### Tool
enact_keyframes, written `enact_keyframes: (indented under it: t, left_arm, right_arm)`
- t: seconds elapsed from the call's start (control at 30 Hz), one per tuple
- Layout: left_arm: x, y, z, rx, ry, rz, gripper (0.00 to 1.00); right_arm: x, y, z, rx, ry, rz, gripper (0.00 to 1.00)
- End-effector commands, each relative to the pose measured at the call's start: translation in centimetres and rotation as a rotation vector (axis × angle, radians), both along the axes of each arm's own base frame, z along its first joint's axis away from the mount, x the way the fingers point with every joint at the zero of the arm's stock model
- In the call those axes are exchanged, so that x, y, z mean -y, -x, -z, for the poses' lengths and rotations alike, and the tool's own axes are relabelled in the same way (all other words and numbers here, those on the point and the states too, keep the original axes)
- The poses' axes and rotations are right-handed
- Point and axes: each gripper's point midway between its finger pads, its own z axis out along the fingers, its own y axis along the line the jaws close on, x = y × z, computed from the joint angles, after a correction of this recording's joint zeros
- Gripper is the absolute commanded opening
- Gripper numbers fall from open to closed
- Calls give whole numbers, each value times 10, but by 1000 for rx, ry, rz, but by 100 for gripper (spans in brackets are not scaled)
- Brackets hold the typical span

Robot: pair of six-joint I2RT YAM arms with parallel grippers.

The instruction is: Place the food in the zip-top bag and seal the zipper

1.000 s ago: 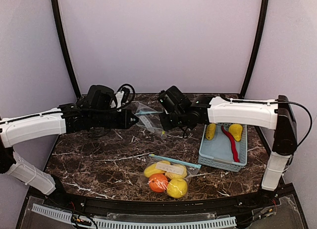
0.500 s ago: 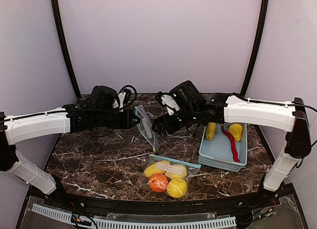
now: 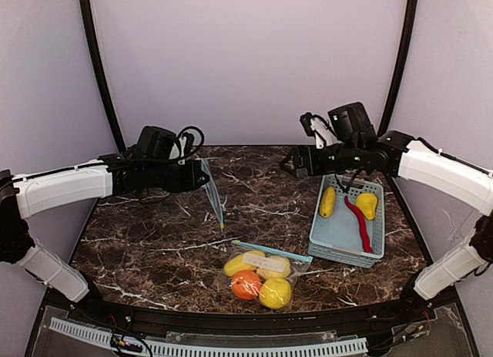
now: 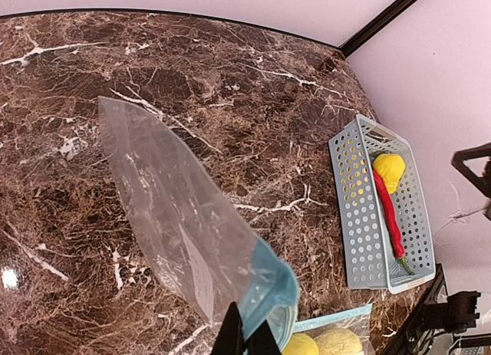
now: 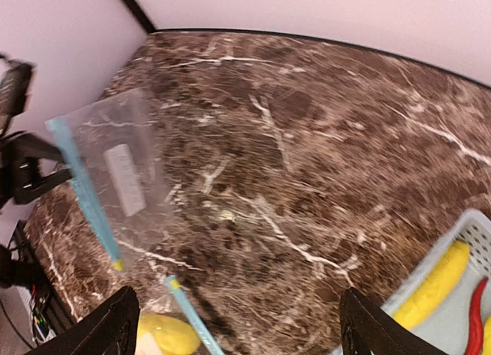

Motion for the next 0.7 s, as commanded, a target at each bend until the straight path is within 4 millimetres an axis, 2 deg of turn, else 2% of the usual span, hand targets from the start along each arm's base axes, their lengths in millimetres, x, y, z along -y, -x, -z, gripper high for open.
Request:
enact_keyframes:
  t: [0.0,0.13,0.27,0.47,0.67]
  left_arm:
    - [0,0,-5,-23,7,9,1]
    - [-2,1,0,-37,5,5,1]
    - [-4,3,3,-52,3,-4,1]
    - [-7,5,5,-57,11,-17,1]
    - [-8,5,4,-60,13,-18,1]
  right_arm:
    - [66,-30,48,-154,55,225,87]
    - [114,-56,81,-228,88,357,83]
    - [145,-74,113,-287,139,446,79]
    - [159,-96,153,-347,203,504,74]
    - [171,-110,179,-382,255,572,68]
